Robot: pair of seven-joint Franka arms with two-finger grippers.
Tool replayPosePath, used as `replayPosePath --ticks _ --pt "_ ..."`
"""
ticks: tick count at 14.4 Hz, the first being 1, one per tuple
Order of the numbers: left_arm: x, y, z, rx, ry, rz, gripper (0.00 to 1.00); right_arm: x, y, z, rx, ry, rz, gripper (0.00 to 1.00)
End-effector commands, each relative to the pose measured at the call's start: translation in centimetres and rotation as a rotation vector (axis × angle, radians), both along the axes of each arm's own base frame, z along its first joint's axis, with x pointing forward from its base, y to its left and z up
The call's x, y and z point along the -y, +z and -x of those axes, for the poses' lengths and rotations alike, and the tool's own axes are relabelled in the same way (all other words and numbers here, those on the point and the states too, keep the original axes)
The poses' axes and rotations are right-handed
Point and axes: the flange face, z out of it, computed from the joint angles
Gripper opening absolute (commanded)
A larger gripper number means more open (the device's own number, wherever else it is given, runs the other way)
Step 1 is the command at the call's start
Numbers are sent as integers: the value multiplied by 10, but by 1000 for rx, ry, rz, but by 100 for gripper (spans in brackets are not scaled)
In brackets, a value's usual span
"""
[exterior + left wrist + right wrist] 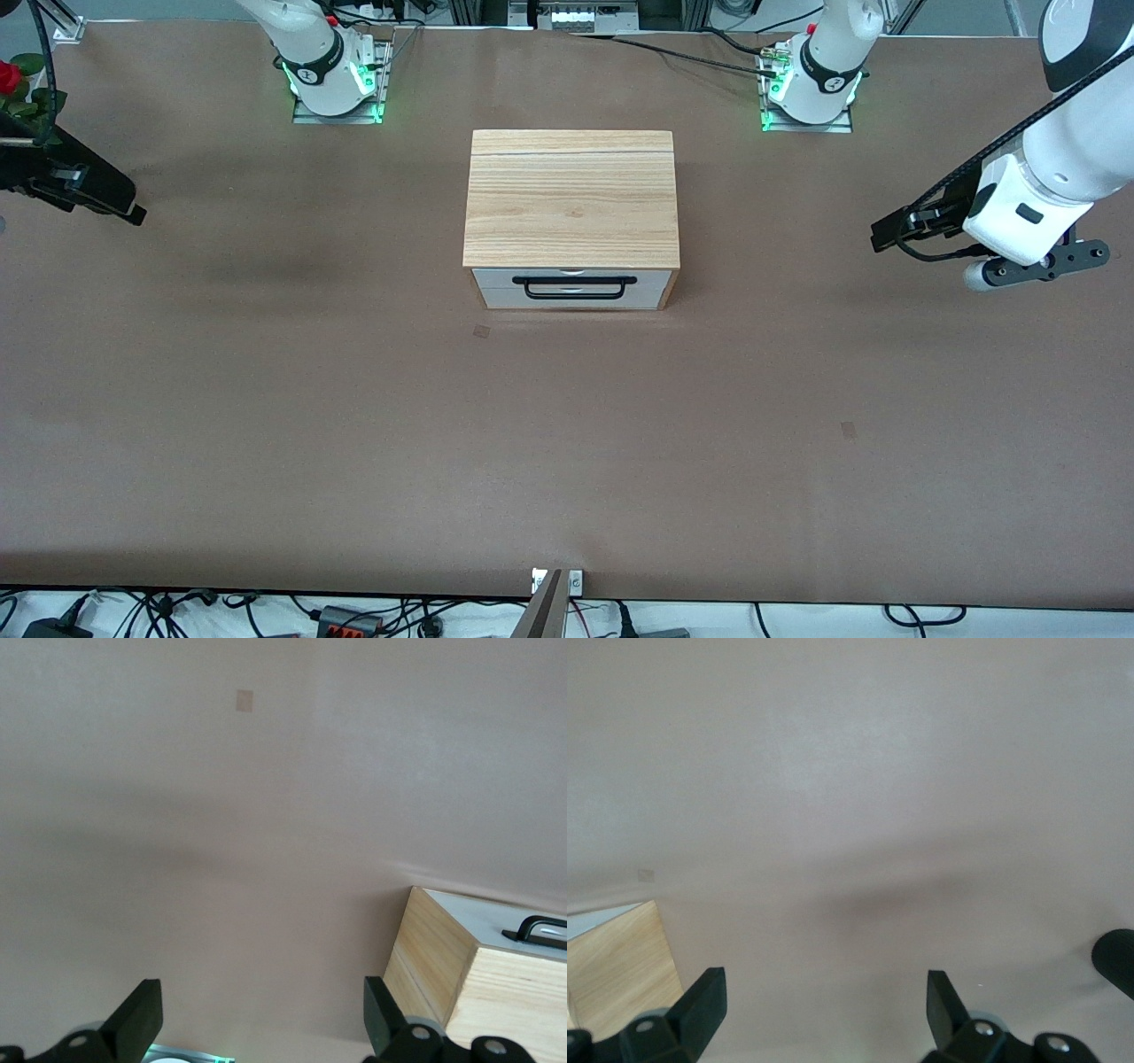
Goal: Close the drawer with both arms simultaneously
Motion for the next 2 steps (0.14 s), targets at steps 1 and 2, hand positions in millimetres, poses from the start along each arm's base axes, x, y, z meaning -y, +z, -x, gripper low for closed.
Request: replayPosePath --ticks 1,2 --pt "-5 3 10 12 -35 -15 100 -3 -2 0 8 27 15 100" --pt "-5 4 10 13 -32 -15 100 -4 -2 -1 9 28 15 100"
